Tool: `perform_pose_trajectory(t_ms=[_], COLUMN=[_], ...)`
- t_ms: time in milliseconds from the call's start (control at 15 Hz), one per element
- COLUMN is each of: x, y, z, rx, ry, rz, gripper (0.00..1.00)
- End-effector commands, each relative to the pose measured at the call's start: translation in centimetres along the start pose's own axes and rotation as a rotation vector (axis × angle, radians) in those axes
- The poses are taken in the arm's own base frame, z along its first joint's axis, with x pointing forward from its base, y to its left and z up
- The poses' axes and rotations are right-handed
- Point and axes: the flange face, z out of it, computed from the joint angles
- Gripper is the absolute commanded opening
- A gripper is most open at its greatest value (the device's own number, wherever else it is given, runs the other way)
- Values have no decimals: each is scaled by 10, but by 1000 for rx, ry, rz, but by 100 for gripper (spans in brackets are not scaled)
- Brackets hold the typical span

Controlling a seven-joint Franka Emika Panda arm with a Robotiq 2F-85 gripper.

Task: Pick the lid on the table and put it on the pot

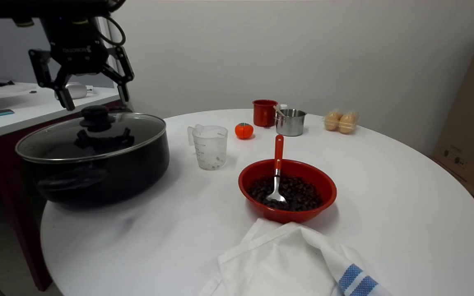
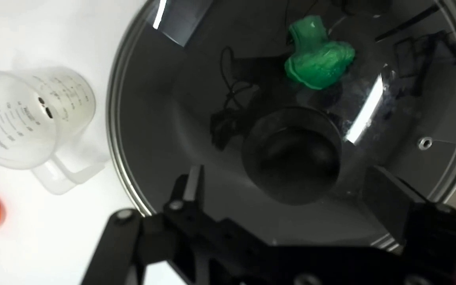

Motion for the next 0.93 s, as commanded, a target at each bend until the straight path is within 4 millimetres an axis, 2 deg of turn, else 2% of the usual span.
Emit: perform_pose_trajectory(t_ms=[0,200,533,667,800,867], x=[-10,-20,-44,-55,-64,-65], y=[23,61,148,177,197,181], z=[-28,-52,-89,-101,-109,-106], rx=[-20,-55,-97,-128,-142,-144], ry=[-28,-21,35,68,73,79], rz=[61,204,496,604,714,624], gripper=[100,100,100,100,100,100])
